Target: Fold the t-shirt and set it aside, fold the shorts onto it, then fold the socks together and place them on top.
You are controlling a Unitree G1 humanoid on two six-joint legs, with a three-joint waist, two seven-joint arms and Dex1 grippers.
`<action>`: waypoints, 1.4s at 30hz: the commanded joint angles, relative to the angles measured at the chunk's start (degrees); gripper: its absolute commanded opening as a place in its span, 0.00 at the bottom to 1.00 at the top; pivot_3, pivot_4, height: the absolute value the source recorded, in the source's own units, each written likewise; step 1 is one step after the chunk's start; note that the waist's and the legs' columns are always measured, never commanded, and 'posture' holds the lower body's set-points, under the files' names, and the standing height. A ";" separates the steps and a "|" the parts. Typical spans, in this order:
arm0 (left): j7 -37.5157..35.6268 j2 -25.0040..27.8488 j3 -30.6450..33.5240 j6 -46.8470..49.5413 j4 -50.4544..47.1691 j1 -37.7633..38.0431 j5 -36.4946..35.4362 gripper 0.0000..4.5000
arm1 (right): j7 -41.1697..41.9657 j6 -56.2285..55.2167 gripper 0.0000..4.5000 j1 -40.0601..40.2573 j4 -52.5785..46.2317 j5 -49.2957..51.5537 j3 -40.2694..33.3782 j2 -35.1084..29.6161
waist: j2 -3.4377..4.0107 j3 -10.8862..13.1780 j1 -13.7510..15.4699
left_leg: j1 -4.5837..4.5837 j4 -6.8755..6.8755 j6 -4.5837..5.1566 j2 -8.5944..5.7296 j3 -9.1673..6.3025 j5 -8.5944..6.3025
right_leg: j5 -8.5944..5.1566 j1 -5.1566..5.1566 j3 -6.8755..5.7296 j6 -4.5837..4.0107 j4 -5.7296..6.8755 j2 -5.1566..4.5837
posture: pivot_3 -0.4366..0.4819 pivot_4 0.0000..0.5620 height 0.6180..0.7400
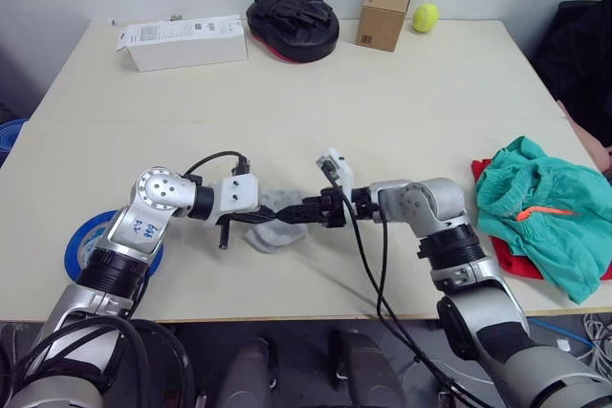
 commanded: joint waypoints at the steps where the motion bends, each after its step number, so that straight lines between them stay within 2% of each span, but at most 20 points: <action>1: 0.49 0.45 -1.14 1.49 -0.59 1.73 2.21 0.00 | -0.54 1.22 0.86 0.71 0.50 -1.08 2.31 1.00 | 0.00 0.00 -0.02 | 0.00 0.00 0.00 0.00 0.00 0.00 | 0.00 0.00 0.01 0.00 0.00 0.00 | 0.48 0.27 1.00; 5: 0.69 0.35 -0.90 1.92 -1.06 2.01 2.23 0.00 | -0.52 1.02 0.53 1.25 0.25 -1.67 2.66 1.01 | 0.01 0.00 -0.04 | 0.00 -0.05 -0.01 0.00 -0.01 0.00 | 0.00 0.00 0.09 0.00 -0.04 0.00 | 0.48 0.27 1.00; 12: 1.43 -0.24 -0.42 2.74 -1.41 1.98 1.92 0.00 | -0.85 1.01 0.03 1.74 -0.36 -1.68 1.74 1.04 | -0.09 -0.08 -0.06 | 0.05 -0.05 -0.01 0.01 -0.03 0.00 | 0.00 0.05 0.10 -0.01 -0.05 -0.01 | 0.48 0.27 1.00; 20: 2.51 -0.71 1.75 5.90 -2.44 1.85 -0.16 0.00 | -0.80 1.01 0.01 1.92 -1.26 -0.96 0.54 1.57 | -0.10 -0.09 -0.14 | 0.12 -0.07 -0.02 0.01 -0.07 0.00 | -0.01 0.10 0.10 -0.03 -0.05 -0.10 | 0.48 0.27 1.00; 21: 2.58 -0.72 2.59 7.47 -3.26 1.86 -1.17 0.10 | -0.82 1.04 0.00 1.94 -1.35 -0.95 0.42 1.62 | -0.10 -0.09 -0.15 | 0.11 -0.07 -0.02 0.01 -0.08 0.00 | -0.01 0.10 0.10 -0.03 -0.06 -0.11 | 0.48 0.27 1.00; 24: 1.23 1.00 5.94 13.28 -8.85 2.69 -5.43 0.26 | -0.76 1.23 0.00 2.22 -2.34 -0.77 -0.04 1.47 | -0.09 -0.08 -0.22 | 0.07 -0.09 -0.02 0.01 -0.11 0.00 | -0.01 0.07 0.10 -0.04 -0.07 -0.14 | 0.48 0.27 1.00; 31: 0.21 7.67 17.45 30.90 -24.61 6.77 -18.92 0.77 | 0.27 3.69 0.00 3.39 -7.78 2.66 -3.09 -0.94 | -0.03 -0.03 -0.77 | -0.14 -0.34 -0.09 0.04 -0.14 -0.03 | -0.03 -0.11 0.05 -0.07 -0.35 -0.12 | 0.48 0.27 1.00; 34: 1.62 9.66 20.17 33.53 -28.43 9.32 -20.86 0.99 | 0.78 6.17 0.00 4.13 -10.78 5.25 -4.96 -2.60 | 0.00 -0.02 -0.97 | -0.19 -0.38 -0.08 0.03 -0.14 -0.06 | -0.03 -0.10 0.05 -0.06 -0.49 -0.13 | 0.48 0.27 1.00; 42: 4.97 9.28 18.94 32.96 -30.15 11.31 -21.06 1.00 | 0.59 8.77 0.00 4.39 -12.88 7.22 -6.63 -4.97 | 0.01 0.00 -1.33 | -0.17 -0.37 -0.10 0.03 -0.16 -0.06 | -0.03 -0.09 0.02 -0.07 -0.49 -0.11 | 0.48 0.27 1.00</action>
